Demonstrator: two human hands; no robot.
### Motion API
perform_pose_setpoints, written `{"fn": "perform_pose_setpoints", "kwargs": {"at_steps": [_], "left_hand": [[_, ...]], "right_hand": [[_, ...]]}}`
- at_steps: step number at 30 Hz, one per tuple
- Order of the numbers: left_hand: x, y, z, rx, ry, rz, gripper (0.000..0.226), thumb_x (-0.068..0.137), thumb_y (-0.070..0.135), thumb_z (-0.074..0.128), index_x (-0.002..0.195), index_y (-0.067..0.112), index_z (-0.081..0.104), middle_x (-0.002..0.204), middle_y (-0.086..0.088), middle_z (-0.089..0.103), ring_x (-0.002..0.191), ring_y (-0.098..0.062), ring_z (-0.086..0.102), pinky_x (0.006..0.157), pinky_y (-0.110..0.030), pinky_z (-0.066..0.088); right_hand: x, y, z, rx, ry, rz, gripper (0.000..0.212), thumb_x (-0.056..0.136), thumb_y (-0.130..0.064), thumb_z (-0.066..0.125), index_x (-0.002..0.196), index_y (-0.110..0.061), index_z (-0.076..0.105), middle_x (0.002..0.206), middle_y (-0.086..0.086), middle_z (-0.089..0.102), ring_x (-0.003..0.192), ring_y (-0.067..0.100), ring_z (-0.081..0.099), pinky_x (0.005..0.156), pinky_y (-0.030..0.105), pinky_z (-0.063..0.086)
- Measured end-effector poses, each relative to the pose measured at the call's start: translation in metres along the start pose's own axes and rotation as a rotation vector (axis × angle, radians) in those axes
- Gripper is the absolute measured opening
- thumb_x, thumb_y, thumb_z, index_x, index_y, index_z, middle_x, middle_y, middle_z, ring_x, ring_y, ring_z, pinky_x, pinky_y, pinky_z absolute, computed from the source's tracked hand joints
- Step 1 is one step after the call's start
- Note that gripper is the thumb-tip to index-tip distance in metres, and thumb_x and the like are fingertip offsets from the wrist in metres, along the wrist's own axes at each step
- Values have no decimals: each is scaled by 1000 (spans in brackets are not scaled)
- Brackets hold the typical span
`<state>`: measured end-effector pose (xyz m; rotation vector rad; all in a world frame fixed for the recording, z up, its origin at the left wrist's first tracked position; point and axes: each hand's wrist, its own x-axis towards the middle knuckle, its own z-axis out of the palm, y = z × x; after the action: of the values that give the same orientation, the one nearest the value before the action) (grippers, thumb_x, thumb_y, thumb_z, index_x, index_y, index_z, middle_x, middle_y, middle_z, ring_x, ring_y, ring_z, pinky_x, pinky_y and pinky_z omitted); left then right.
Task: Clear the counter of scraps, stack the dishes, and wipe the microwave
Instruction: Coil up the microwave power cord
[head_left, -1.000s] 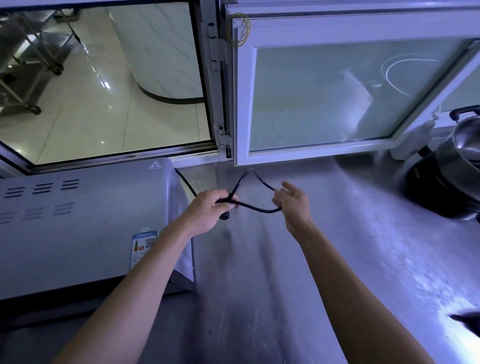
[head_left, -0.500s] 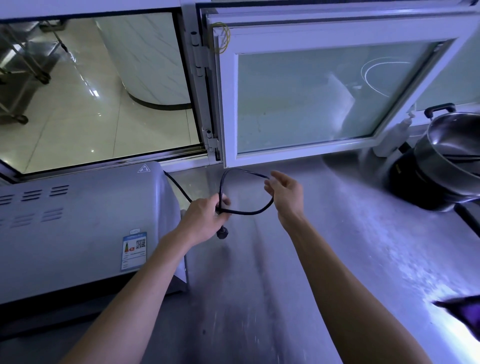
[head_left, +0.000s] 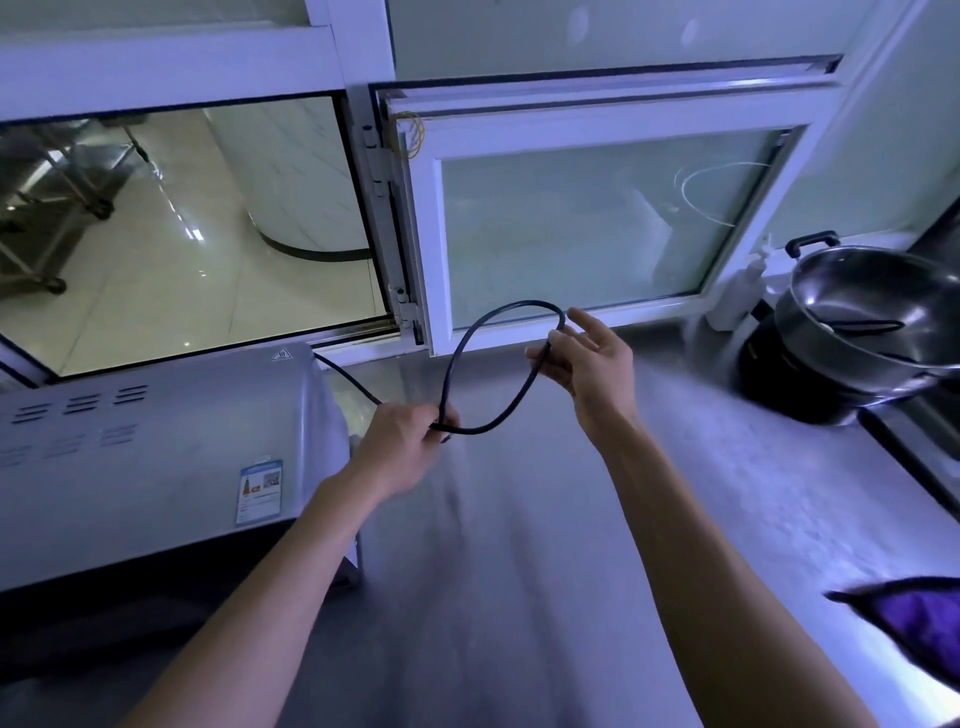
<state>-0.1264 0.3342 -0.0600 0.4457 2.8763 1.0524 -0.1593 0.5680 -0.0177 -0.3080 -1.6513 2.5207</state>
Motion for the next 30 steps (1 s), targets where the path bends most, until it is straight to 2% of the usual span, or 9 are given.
{"fn": "perform_pose_setpoints", "kwargs": {"at_steps": [2, 5, 7, 11, 15, 17, 20, 24, 30], "left_hand": [[-4, 7, 1, 27, -3, 54, 20, 92, 0, 61, 96, 16, 72, 89, 1, 76, 88, -17, 72, 85, -37, 56], [-9, 16, 5, 155, 33, 154, 24, 88, -3, 63, 101, 14, 75, 98, 2, 76, 94, -19, 72, 91, -30, 53], [-11, 23, 9, 204, 36, 200, 28, 85, -6, 62, 103, 10, 76, 104, 0, 76, 100, -22, 70, 94, -30, 51], [-17, 35, 20, 301, -15, 189, 17, 91, 5, 60, 94, 19, 69, 89, 2, 73, 88, -27, 67, 78, -26, 38], [-19, 41, 27, 311, -14, 141, 21, 100, 29, 54, 83, 30, 42, 62, 17, 46, 68, -19, 49, 66, -26, 26], [-20, 38, 29, 319, -10, 138, 22, 102, 34, 51, 83, 25, 44, 63, 15, 43, 69, -22, 53, 62, -26, 25], [-21, 27, 33, 409, -32, 121, 26, 103, 40, 44, 90, 20, 55, 73, 10, 51, 75, -27, 55, 69, -32, 29], [-20, 6, 42, 473, -42, 128, 18, 103, 32, 49, 89, 23, 56, 77, 9, 55, 76, -23, 55, 79, -37, 40], [-13, -3, 43, 576, -34, 79, 36, 95, 11, 56, 77, 32, 34, 66, 12, 43, 64, -17, 43, 71, -31, 33]], "right_hand": [[-6, -10, -9, -28, -20, 10, 54, 93, 0, 61, 143, -2, 42, 90, 18, 64, 75, 37, 73, 70, 36, 60], [-16, -21, -21, -112, -45, 40, 64, 92, -3, 63, 149, -7, 36, 103, 31, 62, 71, 40, 73, 62, 36, 60], [-21, -25, -30, -132, -48, 49, 68, 93, -3, 61, 153, -14, 31, 96, 25, 69, 69, 39, 73, 60, 35, 59], [-26, -33, -46, -169, -79, 6, 43, 98, -8, 55, 140, -12, 49, 71, 10, 63, 70, 40, 73, 58, 35, 58], [-29, -43, -62, -196, -20, -38, 21, 100, -12, 54, 120, -9, 57, 69, 8, 63, 72, 43, 73, 57, 37, 58], [-29, -44, -69, -208, 21, -44, 16, 101, -12, 53, 116, -4, 55, 71, 10, 60, 71, 42, 73, 58, 39, 59], [-32, -39, -80, -270, 43, -38, 14, 102, -9, 51, 113, 0, 52, 78, 15, 58, 72, 40, 73, 60, 45, 61], [-33, -31, -100, -307, 79, 3, 13, 99, -1, 50, 111, 2, 53, 84, 19, 59, 77, 36, 74, 64, 51, 62], [-22, -25, -114, -314, 110, -13, 9, 94, 3, 52, 101, 2, 58, 81, 19, 64, 78, 33, 75, 64, 46, 62]]}}
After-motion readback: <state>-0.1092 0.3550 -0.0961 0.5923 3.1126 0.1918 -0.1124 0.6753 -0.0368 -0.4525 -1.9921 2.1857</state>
